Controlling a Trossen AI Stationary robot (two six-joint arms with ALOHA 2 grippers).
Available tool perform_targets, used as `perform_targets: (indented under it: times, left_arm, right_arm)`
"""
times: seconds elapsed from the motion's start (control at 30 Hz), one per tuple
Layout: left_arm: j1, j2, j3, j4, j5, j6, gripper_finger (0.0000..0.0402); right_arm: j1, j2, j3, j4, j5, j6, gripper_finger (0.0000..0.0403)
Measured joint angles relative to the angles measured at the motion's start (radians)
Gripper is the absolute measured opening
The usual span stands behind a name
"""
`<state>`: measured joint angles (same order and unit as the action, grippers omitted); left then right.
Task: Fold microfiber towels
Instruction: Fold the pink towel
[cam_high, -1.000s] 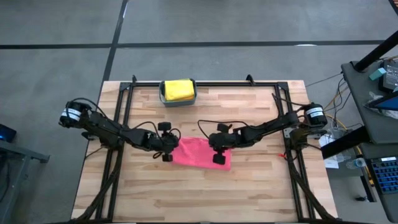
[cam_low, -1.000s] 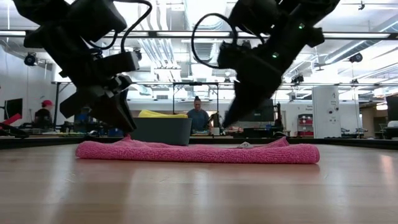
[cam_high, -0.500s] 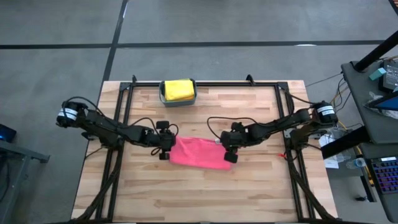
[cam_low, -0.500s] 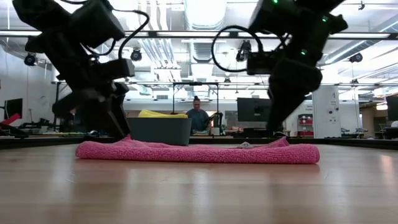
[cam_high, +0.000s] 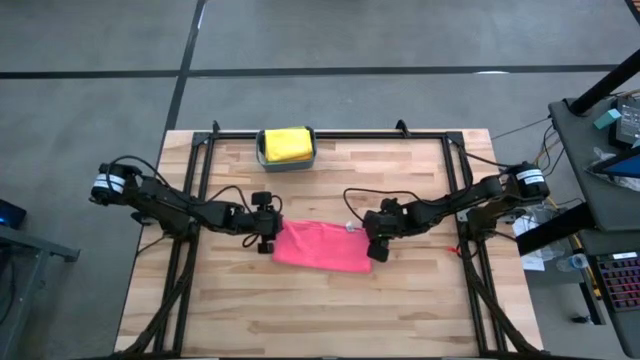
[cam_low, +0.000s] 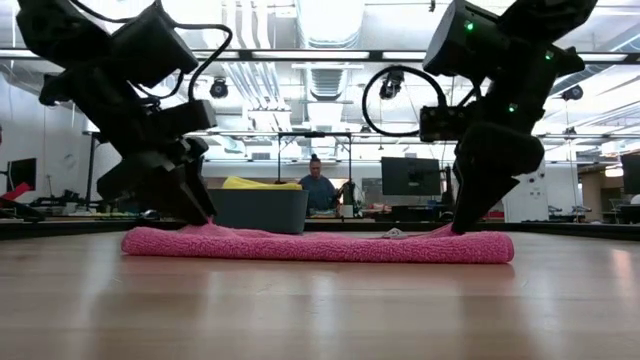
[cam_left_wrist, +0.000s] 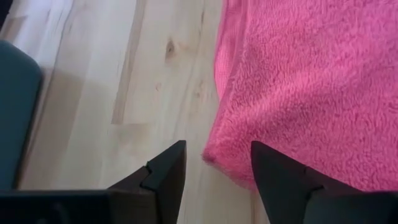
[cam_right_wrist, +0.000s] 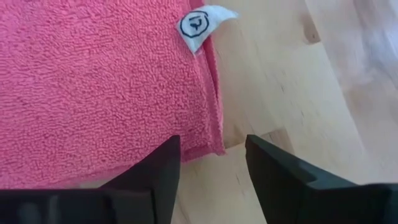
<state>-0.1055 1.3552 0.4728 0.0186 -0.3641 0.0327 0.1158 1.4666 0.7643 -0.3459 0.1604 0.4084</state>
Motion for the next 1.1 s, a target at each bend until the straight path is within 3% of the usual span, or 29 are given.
perform_targets:
  times: [0.17, 0.47, 0.57, 0.93, 1.1]
  left_arm:
    - [0.000, 0.000, -0.001, 0.005, 0.000, 0.000, 0.0135]
    - [0.000, 0.001, -0.003, 0.005, -0.005, 0.000, 0.0009]
    - [0.000, 0.001, -0.003, 0.008, -0.018, 0.001, 0.0006]
    - [0.000, -0.048, 0.000, 0.004, -0.116, 0.036, 0.0000]
    - [0.002, -0.035, -0.003, 0.006, -0.192, 0.031, 0.0000]
  right_arm:
    - [0.002, 0.001, 0.000, 0.030, -0.001, -0.005, 0.0143]
    - [0.006, 0.006, 0.000, 0.029, -0.002, -0.007, 0.0041]
    - [0.006, -0.004, 0.000, 0.021, -0.002, -0.013, 0.0014]
    - [0.006, -0.077, 0.000, -0.038, 0.003, -0.015, 0.0009]
    - [0.006, -0.086, 0.000, -0.067, 0.064, -0.015, 0.0009]
